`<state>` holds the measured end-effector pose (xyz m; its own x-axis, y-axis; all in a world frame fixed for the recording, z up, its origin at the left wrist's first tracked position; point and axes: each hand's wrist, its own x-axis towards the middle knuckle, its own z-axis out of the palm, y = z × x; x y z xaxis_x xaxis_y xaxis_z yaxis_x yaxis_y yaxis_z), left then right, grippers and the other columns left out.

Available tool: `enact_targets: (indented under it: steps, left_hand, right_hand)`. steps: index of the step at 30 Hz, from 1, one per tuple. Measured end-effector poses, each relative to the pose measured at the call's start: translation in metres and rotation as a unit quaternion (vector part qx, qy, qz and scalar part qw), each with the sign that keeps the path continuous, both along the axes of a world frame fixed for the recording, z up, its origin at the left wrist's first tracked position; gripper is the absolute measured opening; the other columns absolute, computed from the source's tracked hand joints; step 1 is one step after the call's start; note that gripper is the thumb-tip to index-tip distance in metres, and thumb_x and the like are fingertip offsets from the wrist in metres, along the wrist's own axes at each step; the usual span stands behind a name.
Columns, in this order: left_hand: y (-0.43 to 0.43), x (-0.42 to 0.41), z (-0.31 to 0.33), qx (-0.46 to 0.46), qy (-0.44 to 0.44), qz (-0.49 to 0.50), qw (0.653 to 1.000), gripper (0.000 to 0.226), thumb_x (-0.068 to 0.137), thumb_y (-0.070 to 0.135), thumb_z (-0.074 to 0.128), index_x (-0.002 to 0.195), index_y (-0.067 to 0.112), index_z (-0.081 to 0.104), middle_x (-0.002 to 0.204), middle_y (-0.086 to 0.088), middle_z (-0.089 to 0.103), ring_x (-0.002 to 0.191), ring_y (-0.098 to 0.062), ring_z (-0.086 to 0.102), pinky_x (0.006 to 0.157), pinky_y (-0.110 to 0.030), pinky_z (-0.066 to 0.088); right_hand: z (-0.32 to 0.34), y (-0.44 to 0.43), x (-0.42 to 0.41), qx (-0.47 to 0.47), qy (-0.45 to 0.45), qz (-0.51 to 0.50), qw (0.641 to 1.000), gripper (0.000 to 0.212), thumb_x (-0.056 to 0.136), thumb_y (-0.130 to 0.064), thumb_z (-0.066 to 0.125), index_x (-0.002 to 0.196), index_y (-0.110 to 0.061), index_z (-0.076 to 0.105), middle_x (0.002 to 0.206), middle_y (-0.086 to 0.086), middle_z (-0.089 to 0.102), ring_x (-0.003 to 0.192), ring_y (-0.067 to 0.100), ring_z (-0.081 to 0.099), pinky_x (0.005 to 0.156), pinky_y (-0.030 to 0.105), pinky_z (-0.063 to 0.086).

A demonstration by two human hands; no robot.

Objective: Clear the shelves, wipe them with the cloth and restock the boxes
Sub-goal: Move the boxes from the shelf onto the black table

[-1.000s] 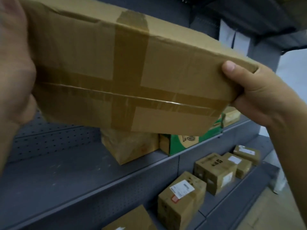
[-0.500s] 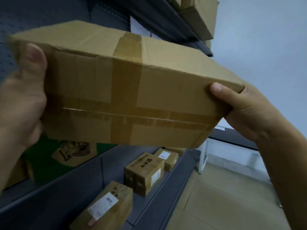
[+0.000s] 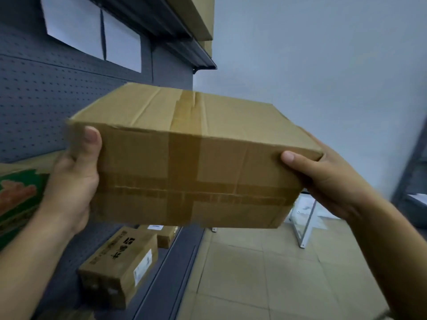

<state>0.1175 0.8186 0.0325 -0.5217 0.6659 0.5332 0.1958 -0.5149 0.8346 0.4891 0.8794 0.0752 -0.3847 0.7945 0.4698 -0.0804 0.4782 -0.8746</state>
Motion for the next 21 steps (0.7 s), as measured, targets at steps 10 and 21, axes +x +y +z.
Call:
enact_targets:
  steps: [10,21]
  left_hand:
    - [0.128,0.046,-0.017,-0.061,-0.01,-0.16,0.985,0.1,0.043,0.1,0.06,0.116,0.031,0.065,0.113,0.004,0.075,0.1,-0.013,0.072,0.09,-0.046,0.054]
    - [0.3,0.11,-0.07,-0.136,0.0,-0.196,0.971,0.103,0.032,0.102,0.06,0.095,0.021,0.062,0.084,0.002,0.076,0.076,-0.011,0.073,0.072,-0.036,0.052]
  right_hand:
    - [-0.028,0.074,0.038,-0.054,-0.006,-0.133,0.99,0.059,0.085,-0.017,0.069,0.141,-0.027,0.054,0.124,-0.002,0.072,0.115,0.017,0.068,0.098,0.031,0.055]
    - [-0.073,0.21,0.103,-0.099,-0.01,-0.193,0.976,0.061,0.084,-0.014,0.07,0.141,-0.029,0.055,0.127,0.0,0.071,0.116,0.019,0.068,0.101,0.04,0.05]
